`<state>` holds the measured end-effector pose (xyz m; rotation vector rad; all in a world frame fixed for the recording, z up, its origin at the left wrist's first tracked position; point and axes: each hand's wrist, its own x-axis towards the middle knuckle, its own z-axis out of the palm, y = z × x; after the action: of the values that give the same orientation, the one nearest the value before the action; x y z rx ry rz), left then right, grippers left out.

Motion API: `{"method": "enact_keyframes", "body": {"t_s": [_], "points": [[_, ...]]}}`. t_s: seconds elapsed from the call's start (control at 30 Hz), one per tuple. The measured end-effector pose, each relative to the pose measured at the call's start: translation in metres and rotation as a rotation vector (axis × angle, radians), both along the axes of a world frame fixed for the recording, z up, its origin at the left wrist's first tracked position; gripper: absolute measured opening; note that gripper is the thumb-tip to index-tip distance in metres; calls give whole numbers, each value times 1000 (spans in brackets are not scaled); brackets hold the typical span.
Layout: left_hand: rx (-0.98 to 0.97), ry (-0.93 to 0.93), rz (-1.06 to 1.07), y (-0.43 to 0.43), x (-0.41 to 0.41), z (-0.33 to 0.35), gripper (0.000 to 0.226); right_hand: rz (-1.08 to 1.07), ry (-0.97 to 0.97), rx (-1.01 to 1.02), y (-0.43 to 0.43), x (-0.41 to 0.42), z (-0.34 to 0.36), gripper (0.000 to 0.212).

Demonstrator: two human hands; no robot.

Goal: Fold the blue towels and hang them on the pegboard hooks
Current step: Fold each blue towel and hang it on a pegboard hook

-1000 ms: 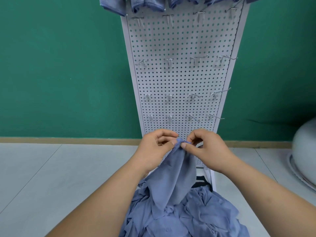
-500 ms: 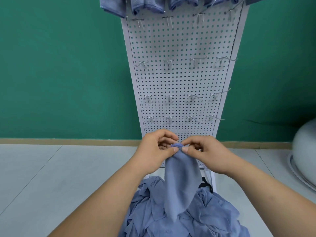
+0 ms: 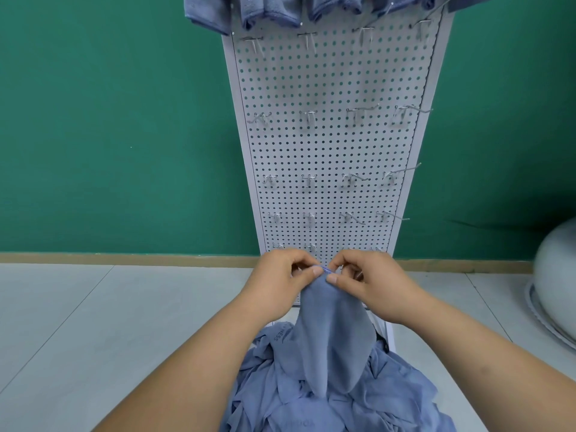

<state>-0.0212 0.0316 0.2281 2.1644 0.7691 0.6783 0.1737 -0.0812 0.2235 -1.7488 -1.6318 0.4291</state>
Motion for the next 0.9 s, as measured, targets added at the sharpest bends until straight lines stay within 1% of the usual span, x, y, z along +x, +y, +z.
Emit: {"method": "enact_keyframes", "body": {"t_s": [0.1,0.23,0.33,0.43,0.5,0.53,0.57,0.67,0.73,0.77,0.83,0.87,0.9], "points": [[99,-22,111,12,-6,0,7,46,-14,-83,-2,9,2,14],[101,-91,245,33,-24,-4,9,21,-54,-205,-10,35,0,8],[132,-139,334,44,-37,-5,9,5,-152,-256,-16,47,0,6],[157,-181,435,56,-51,-5,11,-42,-309,-317,-18,60,-8,6],[192,-149,465,61,-57,-7,12,-147,-433,-292,-17,70,-15,8],[210,-124,469,62,-59,-9,12,-194,-500,-246,-17,73,-16,7],[225,-105,472,63,-59,-10,11,-221,-551,-176,-16,74,-15,11],[242,-80,490,65,-61,-13,8,-301,-627,18,-18,74,-7,23],[243,-49,482,66,-63,-14,6,-419,-696,47,-21,77,-4,24],[249,-22,471,66,-63,-15,6,-469,-717,27,-22,78,-3,24],[280,47,449,65,-61,-15,4,-500,-688,-9,-22,77,0,24],[292,81,448,64,-60,-15,4,-470,-618,4,-23,75,5,23],[294,113,457,65,-59,-16,3,-413,-492,32,-26,73,10,21]]}}
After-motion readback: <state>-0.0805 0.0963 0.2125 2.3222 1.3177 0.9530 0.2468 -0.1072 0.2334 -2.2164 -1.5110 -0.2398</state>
